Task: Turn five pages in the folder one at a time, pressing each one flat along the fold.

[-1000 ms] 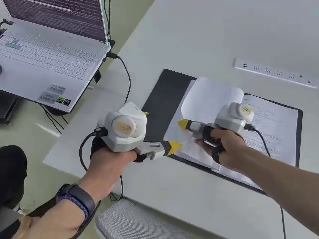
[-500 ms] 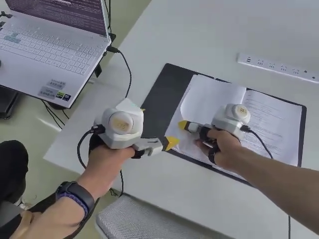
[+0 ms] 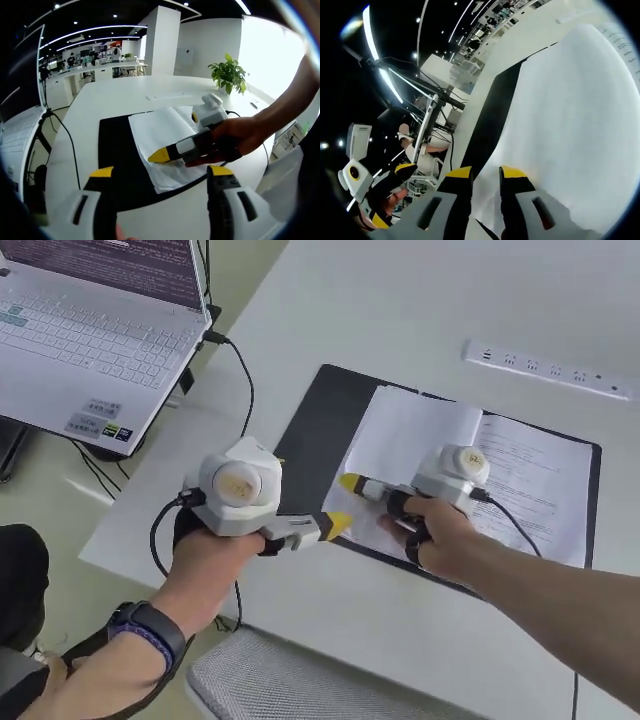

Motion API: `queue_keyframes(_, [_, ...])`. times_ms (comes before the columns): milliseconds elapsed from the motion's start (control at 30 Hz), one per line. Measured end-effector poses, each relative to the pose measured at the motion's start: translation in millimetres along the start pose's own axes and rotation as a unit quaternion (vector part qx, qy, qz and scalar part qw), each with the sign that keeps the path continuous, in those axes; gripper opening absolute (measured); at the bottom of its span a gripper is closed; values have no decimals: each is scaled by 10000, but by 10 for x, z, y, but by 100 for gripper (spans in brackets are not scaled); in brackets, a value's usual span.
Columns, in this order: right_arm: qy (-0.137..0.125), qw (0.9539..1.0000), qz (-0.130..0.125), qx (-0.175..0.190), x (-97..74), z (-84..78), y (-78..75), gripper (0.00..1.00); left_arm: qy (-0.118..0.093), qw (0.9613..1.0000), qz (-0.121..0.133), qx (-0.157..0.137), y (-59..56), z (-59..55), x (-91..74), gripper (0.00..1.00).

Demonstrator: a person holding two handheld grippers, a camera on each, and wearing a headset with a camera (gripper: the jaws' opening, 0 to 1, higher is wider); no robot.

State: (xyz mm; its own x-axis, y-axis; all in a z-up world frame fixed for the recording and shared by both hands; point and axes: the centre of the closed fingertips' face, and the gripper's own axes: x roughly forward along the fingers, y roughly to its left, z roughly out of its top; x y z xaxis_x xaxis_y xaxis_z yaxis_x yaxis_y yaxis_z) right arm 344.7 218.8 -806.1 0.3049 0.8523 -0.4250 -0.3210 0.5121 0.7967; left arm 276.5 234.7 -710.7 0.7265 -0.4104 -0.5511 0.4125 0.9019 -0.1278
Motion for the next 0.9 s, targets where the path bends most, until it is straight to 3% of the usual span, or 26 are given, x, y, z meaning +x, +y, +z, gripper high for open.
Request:
queue_keyframes(267, [-9, 9999, 131, -51, 0, -7, 82, 31, 18, 10000, 17, -24, -9, -12, -35, 72])
queue_keyframes(500, [244, 9982, 370, -413, -59, -73, 217, 42, 64, 10000, -14, -68, 45, -75, 32, 70])
queue_keyframes(700, [155, 9978, 453, -455, -168, -30, 243, 45, 40, 10000, -39, -26, 63, -64, 56, 69])
queue_keyframes(900, [104, 9953, 417, -865, -317, 90, 249, 45, 28, 10000, -61, 24, 93, -19, 92, 69])
